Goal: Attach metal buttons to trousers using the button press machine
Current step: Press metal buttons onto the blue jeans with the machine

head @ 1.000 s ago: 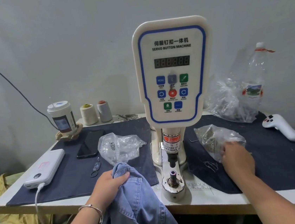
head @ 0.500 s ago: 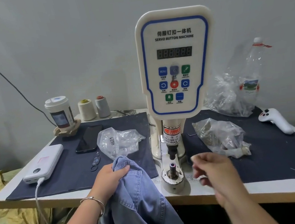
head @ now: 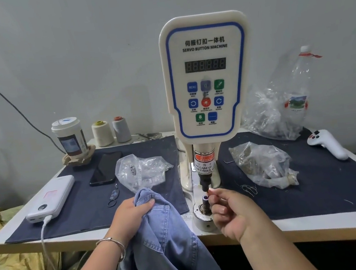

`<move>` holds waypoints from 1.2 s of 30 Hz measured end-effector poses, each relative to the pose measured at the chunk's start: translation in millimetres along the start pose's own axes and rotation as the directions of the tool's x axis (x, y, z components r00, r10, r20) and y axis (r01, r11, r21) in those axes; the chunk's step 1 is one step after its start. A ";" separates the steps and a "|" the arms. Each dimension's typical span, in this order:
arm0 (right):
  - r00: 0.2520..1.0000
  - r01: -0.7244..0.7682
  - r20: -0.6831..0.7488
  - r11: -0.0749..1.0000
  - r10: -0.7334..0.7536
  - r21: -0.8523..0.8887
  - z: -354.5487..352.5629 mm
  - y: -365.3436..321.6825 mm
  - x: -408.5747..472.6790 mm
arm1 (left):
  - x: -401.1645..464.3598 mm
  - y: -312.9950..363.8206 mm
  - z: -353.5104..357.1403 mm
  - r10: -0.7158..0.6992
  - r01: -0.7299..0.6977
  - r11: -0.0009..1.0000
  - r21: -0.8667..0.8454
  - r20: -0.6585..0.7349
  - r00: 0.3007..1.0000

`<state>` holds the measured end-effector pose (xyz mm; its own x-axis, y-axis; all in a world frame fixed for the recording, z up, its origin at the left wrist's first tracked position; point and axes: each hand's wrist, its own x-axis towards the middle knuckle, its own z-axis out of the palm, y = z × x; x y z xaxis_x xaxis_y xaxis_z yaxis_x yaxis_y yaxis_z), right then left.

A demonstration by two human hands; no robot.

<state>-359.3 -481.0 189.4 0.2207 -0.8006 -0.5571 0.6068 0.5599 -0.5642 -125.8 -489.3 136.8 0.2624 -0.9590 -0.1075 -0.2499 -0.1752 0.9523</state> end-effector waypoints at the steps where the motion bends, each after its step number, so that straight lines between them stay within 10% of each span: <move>1: 1.000 -0.008 -0.001 1.000 0.008 0.006 0.2 -0.9 0.2 | 0.1 0.0 0.2 -0.003 0.003 1.000 0.000 0.001 1.000; 26: 0.991 -0.056 0.135 0.956 0.018 0.288 -3.2 4.6 -28.6 | 0.8 0.9 -2.1 -0.026 0.026 1.000 0.001 0.014 1.000; 31: 0.927 0.364 -0.039 0.921 -0.373 -0.140 -0.2 42.0 -32.9 | 2.6 -1.4 -5.2 -0.018 0.017 1.000 0.018 0.047 0.999; 36: 0.736 0.635 0.354 0.405 -0.578 -0.658 56.7 66.2 -7.4 | 3.5 1.2 -6.6 0.008 -0.012 0.999 0.052 0.081 0.997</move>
<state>-277.4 -450.1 190.7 0.0819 -0.9879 0.1317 -0.1165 -0.1407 -0.9832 -119.1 -491.4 139.5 0.1844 -0.9751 -0.1229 -0.3014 -0.1751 0.9373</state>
